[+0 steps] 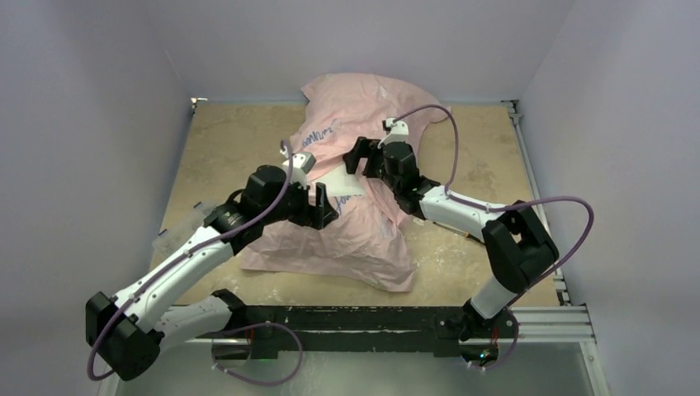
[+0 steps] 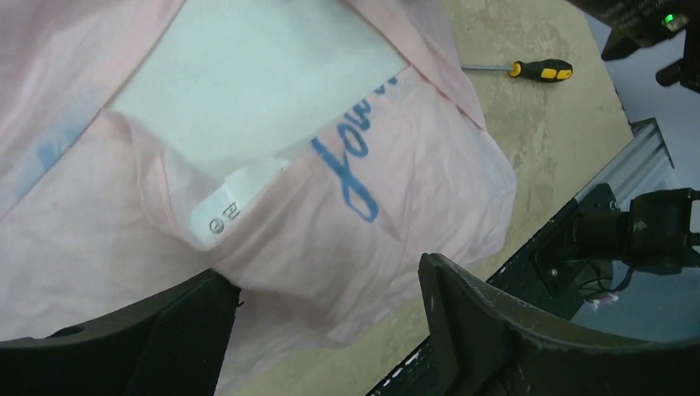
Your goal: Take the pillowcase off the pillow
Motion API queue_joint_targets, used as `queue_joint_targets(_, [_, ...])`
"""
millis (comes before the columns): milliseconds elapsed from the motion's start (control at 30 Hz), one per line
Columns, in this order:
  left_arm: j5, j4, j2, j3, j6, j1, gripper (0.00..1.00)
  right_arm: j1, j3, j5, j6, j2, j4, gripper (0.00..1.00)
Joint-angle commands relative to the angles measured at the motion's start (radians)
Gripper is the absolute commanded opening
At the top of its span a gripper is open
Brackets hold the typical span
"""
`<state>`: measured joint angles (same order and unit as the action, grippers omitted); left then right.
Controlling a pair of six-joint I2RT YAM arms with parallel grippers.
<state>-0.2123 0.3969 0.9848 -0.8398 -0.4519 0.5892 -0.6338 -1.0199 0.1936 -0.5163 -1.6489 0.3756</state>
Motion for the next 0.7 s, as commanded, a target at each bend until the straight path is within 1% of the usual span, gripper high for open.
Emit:
queue_joint_targets(0, [0.158,-0.082,0.093,-0.132,0.041,0.073,0.78,-0.001,0.053,0.049,0.013,0.093,0.068,0.94])
queue_joint_targets(100, [0.221,-0.095,0.167,-0.208,0.062,0.121,0.78,0.009,0.078,0.103,-0.016,0.143,0.062,0.94])
queue_joint_targets(167, [0.256,-0.087,0.228,-0.274,0.083,0.153,0.78,0.015,0.093,0.112,-0.026,0.165,0.054,0.95])
queue_joint_targets(333, [0.325,-0.046,0.334,-0.384,0.15,0.231,0.78,0.025,0.149,0.056,-0.039,0.195,0.054,0.95])
queue_joint_targets(500, [0.313,-0.083,0.375,-0.358,0.195,0.239,0.79,0.039,0.218,-0.003,-0.053,0.173,0.092,0.95])
queue_joint_targets(667, [0.305,-0.094,0.445,-0.321,0.212,0.24,0.8,0.066,0.246,-0.075,-0.051,0.116,0.155,0.95])
